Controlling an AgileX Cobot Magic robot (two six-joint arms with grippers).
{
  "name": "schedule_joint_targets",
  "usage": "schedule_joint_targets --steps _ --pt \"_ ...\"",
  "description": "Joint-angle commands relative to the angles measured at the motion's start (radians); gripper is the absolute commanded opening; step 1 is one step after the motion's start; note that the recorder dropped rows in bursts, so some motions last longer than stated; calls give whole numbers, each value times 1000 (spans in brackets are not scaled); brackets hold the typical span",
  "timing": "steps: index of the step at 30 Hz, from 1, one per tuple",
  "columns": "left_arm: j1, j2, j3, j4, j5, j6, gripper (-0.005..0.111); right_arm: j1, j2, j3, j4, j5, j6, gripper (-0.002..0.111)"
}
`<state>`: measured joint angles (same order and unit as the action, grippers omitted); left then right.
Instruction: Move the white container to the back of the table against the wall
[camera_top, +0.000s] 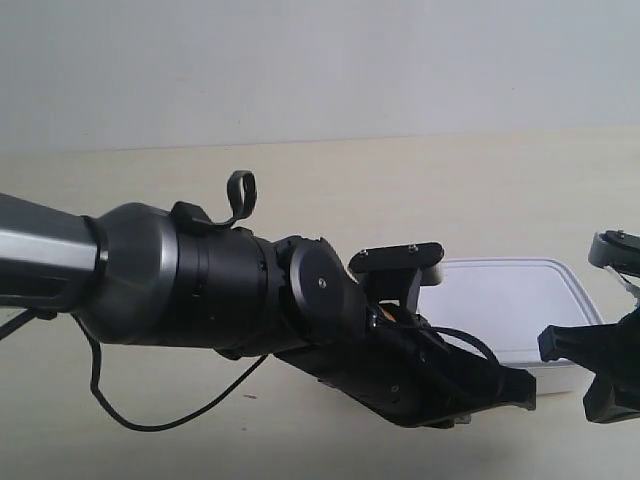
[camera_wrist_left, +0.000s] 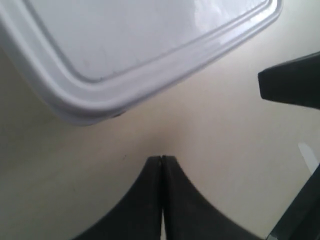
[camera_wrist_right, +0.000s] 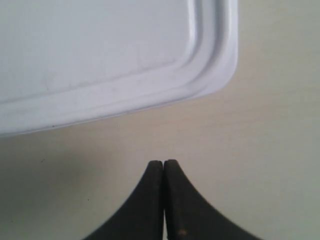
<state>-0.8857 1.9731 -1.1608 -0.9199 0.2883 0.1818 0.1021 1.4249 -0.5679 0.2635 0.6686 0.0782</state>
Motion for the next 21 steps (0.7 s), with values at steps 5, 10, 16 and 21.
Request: schedule_joint_targets --steps 5,10,16,21 --pt "-1 6 -5 8 -4 73 0 -4 0 3 0 -36 -9 0" --pt "-1 17 -5 8 -31 73 0 -4 17 3 0 -51 -11 0" --pt "-1 60 -36 12 -35 108 0 -4 50 3 0 -85 -11 0" --pt "1 90 -66 17 -36 108 0 -4 71 3 4 -124 -11 0"
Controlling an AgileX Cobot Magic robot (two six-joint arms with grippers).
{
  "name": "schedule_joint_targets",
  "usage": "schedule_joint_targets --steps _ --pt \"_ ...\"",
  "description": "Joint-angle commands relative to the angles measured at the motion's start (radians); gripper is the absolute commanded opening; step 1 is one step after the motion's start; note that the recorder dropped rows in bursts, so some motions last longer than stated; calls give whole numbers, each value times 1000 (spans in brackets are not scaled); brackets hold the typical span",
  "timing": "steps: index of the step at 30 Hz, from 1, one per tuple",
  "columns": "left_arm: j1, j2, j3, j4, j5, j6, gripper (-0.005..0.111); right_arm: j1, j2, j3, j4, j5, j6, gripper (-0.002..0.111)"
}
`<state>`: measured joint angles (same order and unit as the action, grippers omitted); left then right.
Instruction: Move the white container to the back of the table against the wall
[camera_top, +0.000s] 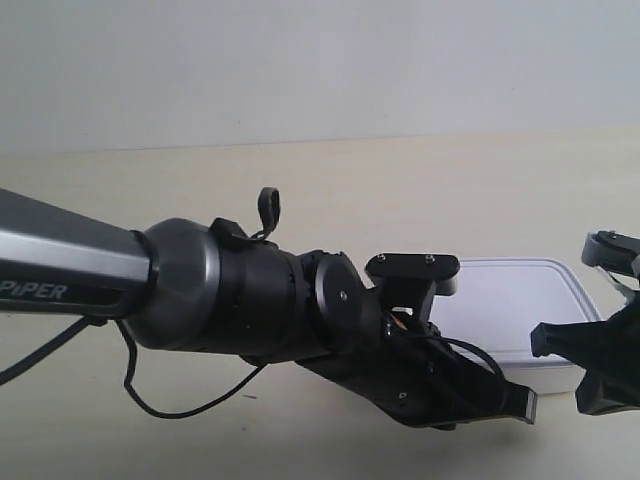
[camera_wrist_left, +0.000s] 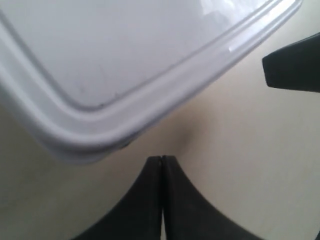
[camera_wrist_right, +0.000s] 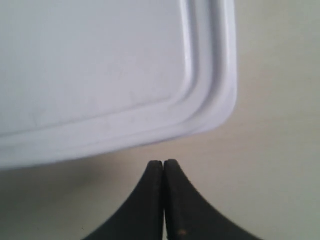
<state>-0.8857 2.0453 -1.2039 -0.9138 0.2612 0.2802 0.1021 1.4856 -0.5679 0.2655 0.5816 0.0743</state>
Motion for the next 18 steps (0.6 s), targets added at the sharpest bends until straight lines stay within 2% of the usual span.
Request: schedule_joint_targets --steps 1,10,13,18 --pt "3 22 -27 13 -9 9 0 -4 12 3 6 -47 -7 0" --pt "68 24 -29 20 -24 16 0 -4 16 1 22 -128 -7 0" --pt "99 24 -29 20 -27 60 0 -4 16 -47 22 -128 -23 0" --pt "109 26 -67 38 -34 64 0 -4 99 -144 16 -81 -34 0"
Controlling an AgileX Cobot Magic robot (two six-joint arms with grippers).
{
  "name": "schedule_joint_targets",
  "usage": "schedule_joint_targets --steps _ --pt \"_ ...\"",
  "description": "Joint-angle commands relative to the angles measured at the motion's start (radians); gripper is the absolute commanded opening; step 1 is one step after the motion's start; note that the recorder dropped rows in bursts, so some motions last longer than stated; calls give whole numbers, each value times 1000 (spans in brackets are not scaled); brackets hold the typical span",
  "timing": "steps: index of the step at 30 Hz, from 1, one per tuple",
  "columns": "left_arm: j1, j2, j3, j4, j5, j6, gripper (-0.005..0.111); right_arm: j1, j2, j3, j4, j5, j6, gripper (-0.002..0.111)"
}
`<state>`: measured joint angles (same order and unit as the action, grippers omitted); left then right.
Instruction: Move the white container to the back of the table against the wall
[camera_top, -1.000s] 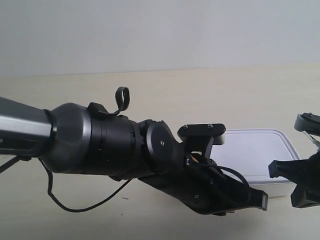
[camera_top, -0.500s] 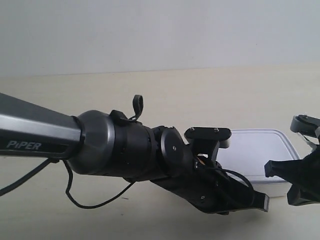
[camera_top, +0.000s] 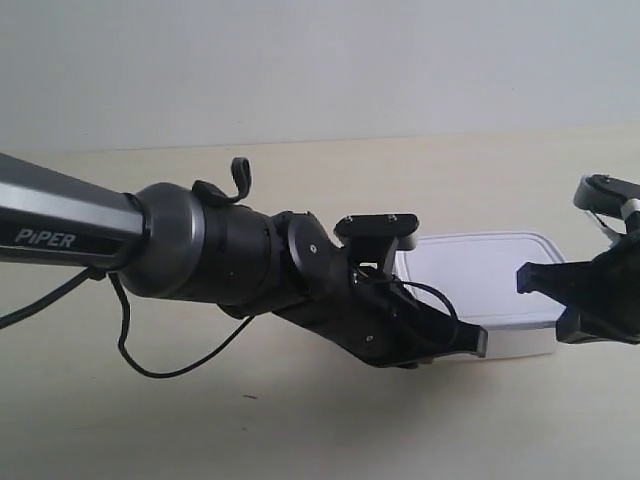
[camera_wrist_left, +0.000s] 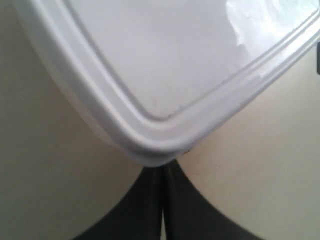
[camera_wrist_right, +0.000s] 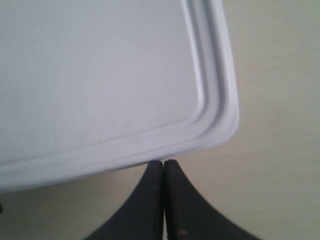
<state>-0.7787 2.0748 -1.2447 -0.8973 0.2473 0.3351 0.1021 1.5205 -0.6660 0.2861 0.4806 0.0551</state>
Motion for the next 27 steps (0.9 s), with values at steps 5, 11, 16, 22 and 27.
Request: schedule_joint_targets --steps 5,11,16,22,27 --pt "2 -3 -28 44 -71 11 0 -4 141 -83 2 7 -30 0" --pt "12 73 -82 51 -35 3 0 -4 171 -110 2 2 -47 0" --pt "25 99 -119 51 -19 3 0 -4 204 -110 12 -11 -55 0" --pt "54 101 -151 51 -18 3 0 -4 228 -110 19 -53 -63 0" --pt "72 110 -151 56 -17 6 0 -4 241 -158 26 -34 -79 0"
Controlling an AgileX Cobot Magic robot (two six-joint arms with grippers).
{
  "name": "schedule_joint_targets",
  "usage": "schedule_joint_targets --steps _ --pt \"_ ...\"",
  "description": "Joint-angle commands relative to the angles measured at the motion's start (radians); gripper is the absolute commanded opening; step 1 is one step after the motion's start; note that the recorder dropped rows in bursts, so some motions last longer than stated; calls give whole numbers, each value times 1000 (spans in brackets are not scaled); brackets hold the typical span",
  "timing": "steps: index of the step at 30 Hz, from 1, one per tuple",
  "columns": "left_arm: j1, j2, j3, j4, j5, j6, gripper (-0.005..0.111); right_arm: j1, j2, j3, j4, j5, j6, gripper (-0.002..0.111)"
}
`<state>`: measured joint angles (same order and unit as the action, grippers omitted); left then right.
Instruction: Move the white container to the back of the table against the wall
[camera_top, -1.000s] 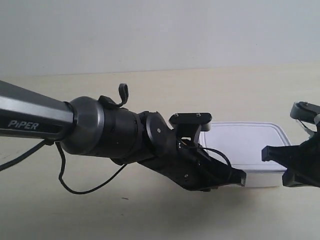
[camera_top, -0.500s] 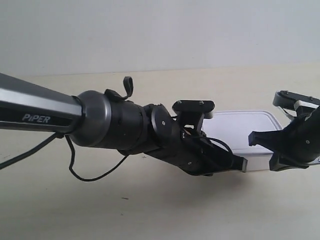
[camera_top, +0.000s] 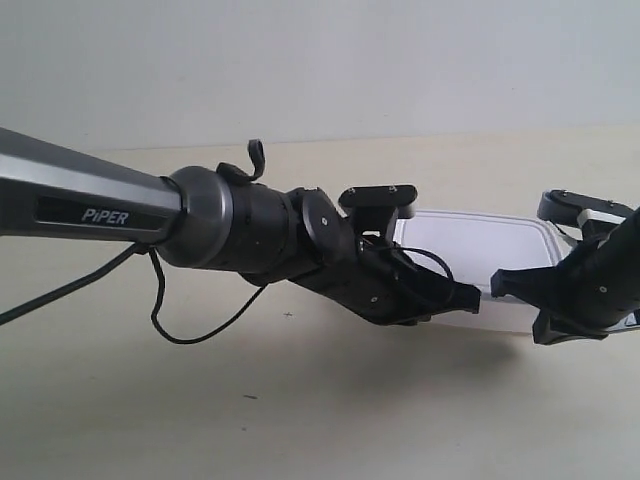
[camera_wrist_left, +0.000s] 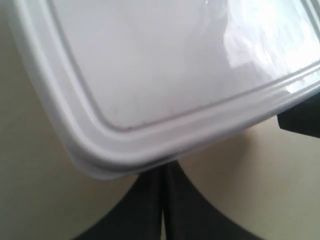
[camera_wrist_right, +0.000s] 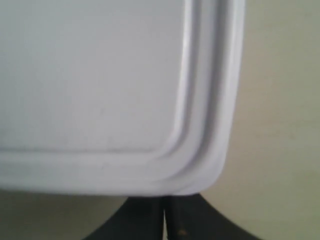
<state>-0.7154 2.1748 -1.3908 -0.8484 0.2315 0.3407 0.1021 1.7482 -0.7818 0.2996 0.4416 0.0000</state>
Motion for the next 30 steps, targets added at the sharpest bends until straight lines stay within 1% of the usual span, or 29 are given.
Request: schedule_joint_targets --steps 1,11,15,22,30 --pt "9 17 -8 7 0 0 0 -4 17 -57 13 10 -25 0" --pt "13 60 -79 26 14 0 0 -4 95 -173 13 60 -30 0" --pt "33 76 -119 31 21 0 0 -4 108 -203 13 65 -41 0" --pt "75 113 -196 63 73 -3 0 -4 157 -265 13 88 -53 0" --pt "88 142 -256 88 95 -3 0 -4 182 -312 13 81 -60 0"
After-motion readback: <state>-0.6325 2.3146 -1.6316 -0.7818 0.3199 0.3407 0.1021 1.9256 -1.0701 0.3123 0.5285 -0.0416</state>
